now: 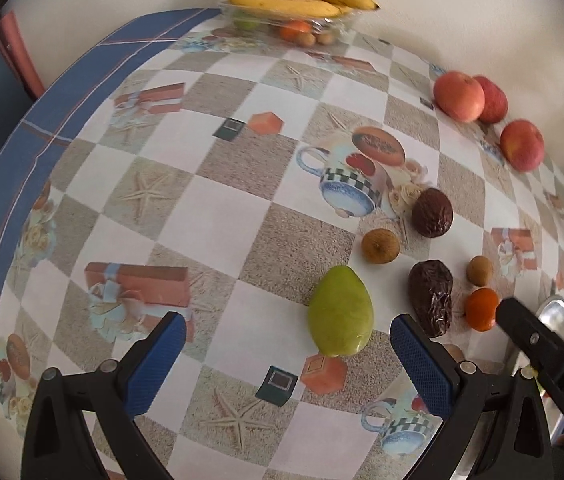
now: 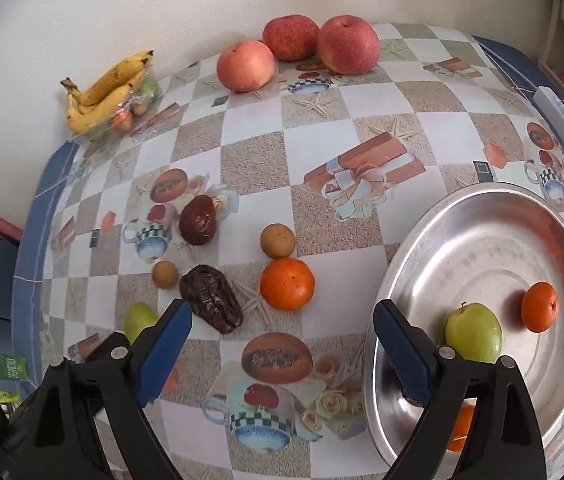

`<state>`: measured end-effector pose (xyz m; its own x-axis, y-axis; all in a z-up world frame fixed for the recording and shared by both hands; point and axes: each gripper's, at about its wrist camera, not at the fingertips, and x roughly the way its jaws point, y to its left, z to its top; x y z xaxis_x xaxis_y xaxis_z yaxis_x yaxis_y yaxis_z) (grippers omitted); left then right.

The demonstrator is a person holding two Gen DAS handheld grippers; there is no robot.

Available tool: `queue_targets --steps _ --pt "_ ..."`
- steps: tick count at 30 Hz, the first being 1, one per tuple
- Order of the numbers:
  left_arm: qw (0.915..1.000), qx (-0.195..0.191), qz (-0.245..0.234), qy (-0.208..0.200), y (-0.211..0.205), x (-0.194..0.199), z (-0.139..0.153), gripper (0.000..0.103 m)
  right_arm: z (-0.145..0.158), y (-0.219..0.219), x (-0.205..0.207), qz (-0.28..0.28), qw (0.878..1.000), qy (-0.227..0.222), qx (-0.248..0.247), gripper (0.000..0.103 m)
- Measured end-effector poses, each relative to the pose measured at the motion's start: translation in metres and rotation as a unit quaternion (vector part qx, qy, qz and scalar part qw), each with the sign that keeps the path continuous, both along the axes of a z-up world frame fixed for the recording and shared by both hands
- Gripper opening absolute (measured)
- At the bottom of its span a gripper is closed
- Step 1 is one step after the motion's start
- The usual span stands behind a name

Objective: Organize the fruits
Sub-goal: 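Move the left tool to a green apple and close on it, then grasp a tangerine with the right tool while the left tool holds the green apple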

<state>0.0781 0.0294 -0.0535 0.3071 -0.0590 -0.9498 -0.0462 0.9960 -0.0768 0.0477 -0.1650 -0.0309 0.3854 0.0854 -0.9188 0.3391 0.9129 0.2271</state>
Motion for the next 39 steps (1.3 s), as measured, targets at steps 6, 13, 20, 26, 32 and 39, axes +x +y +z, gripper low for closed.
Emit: queue_targets --steps 6,13,20,26,32,39 --pt "0.9996 0.002 -0.013 0.024 -0.008 0.005 -0.016 0.103 -0.007 0.005 0.012 0.007 0.999 0.010 -0.050 0.093" --pt "0.9968 -0.050 0.024 0.058 0.003 0.004 -0.024 0.081 -0.018 0.009 0.022 0.020 0.996 0.029 -0.085 0.093" --pt "0.9933 -0.099 0.004 0.059 -0.007 0.002 -0.017 0.041 -0.019 0.012 0.026 0.022 0.995 0.030 -0.095 0.093" --pt "0.9943 -0.100 0.019 0.030 -0.002 0.009 -0.008 0.041 -0.020 0.012 0.027 0.017 0.996 0.030 -0.076 0.093" --pt "0.9970 -0.075 0.017 0.002 -0.001 0.016 0.000 0.041 -0.025 0.014 0.032 0.016 0.996 0.041 -0.073 0.093" --pt "0.9980 -0.062 0.008 -0.009 -0.004 0.025 0.000 0.041 -0.039 0.022 0.037 0.029 0.994 0.061 -0.084 0.093"
